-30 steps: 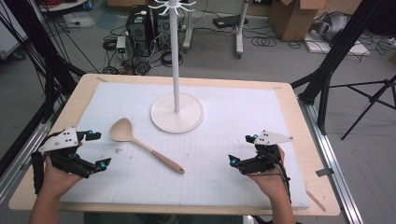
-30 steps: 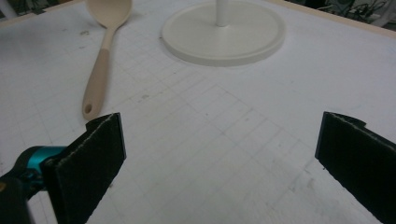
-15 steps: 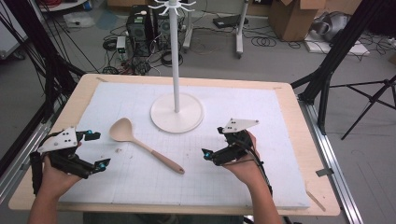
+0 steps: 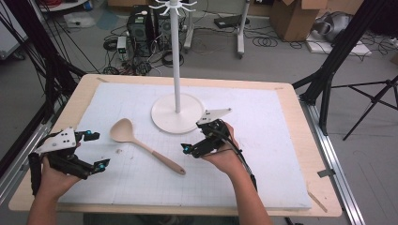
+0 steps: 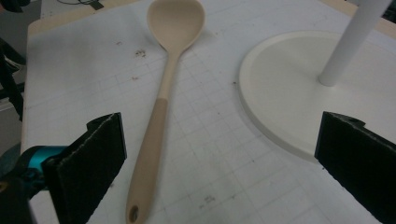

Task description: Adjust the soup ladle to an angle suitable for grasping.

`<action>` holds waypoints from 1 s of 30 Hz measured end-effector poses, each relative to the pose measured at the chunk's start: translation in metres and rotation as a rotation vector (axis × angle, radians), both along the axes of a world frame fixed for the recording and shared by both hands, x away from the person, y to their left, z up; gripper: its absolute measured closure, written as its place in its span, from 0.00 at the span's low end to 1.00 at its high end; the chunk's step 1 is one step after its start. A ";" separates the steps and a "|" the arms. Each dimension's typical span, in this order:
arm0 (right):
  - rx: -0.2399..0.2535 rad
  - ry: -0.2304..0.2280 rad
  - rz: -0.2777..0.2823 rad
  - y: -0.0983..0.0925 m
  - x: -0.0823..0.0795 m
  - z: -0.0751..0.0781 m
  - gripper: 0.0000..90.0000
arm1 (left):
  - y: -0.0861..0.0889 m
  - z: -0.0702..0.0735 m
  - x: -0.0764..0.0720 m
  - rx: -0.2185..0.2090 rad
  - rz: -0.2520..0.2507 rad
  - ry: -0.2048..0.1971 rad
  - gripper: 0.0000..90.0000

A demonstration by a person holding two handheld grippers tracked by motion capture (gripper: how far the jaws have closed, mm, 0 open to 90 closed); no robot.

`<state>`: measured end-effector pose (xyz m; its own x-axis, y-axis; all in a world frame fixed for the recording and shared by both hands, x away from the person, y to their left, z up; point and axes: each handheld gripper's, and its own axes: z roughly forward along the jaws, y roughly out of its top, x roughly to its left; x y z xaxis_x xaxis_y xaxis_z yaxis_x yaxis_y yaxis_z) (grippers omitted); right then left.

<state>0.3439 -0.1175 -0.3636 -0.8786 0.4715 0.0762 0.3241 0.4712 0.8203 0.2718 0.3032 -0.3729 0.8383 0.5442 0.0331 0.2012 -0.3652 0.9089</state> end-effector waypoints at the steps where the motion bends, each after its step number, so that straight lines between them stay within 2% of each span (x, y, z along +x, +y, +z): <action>1: -0.005 -0.002 0.008 0.004 0.002 0.000 0.01 | 0.000 0.000 0.000 -0.003 0.000 0.000 0.02; 12: -0.055 0.024 0.072 0.046 0.014 -0.006 0.03 | 0.002 0.001 0.000 0.000 0.004 -0.003 0.02; 13: -0.061 0.029 0.087 0.055 0.016 -0.008 0.03 | 0.002 0.001 0.000 0.000 0.005 -0.003 0.02; 16: -0.074 0.023 0.103 0.065 0.018 -0.010 0.03 | 0.002 0.001 0.000 -0.004 0.006 -0.001 0.02; 19: -0.097 0.034 0.123 0.083 0.020 -0.016 0.03 | 0.003 0.000 0.000 -0.001 0.009 0.002 0.02; 24: -0.163 0.059 0.144 0.104 0.022 -0.030 0.04 | 0.002 -0.001 0.001 0.005 0.007 0.005 0.02; 25: -0.163 0.059 0.144 0.104 0.022 -0.030 0.04 | 0.002 -0.001 0.001 0.005 0.007 0.005 0.02; 28: -0.232 0.085 0.146 0.120 0.023 -0.042 0.05 | 0.001 0.000 0.000 0.005 0.006 0.001 0.02; 30: -0.245 0.092 0.150 0.123 0.024 -0.045 0.05 | 0.001 0.000 0.000 0.006 0.005 -0.001 0.02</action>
<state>0.3678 0.0056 -0.4082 -0.9344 0.3513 0.0589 0.3038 0.6997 0.6466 0.2718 0.3043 -0.3725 0.8358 0.5478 0.0370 0.2024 -0.3701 0.9067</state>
